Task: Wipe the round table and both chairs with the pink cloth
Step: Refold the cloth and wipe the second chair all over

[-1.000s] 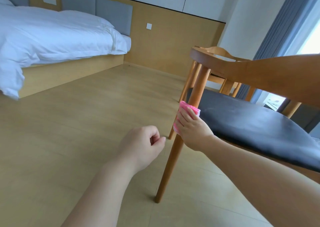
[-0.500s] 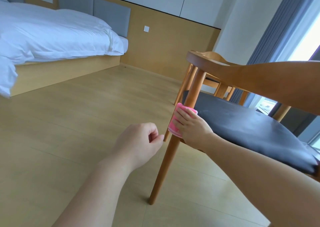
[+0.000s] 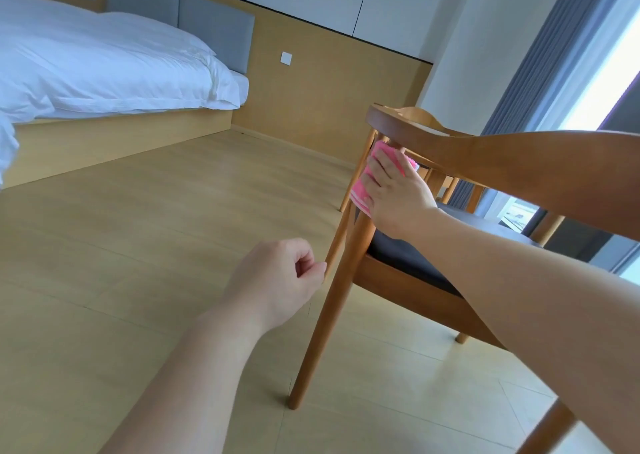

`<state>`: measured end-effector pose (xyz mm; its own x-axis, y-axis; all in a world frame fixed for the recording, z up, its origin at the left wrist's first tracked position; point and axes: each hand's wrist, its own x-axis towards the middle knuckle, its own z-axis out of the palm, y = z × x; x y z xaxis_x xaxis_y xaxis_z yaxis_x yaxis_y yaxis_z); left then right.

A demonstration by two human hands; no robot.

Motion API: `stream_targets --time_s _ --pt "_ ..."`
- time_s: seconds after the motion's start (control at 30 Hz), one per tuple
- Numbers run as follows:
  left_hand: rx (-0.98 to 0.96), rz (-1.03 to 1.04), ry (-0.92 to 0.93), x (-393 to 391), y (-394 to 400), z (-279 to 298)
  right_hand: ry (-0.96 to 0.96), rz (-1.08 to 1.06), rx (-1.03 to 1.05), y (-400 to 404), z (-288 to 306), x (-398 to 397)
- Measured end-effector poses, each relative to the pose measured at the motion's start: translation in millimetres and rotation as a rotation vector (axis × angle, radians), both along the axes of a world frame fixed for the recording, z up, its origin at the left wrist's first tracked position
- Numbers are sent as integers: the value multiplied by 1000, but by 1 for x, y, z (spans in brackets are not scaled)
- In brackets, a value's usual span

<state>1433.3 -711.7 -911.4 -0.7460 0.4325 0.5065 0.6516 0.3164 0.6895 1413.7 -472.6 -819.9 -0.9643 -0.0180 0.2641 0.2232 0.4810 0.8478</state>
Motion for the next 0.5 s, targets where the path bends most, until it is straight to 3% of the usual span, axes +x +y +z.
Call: stream_targets --time_s 0.17,0.5 --pt "10 -19 0 -1 -1 -2 8 67 -30 1 -15 4" --pt "-62 -21 -1 -1 2 -16 -193 108 -107 10 -146 52"
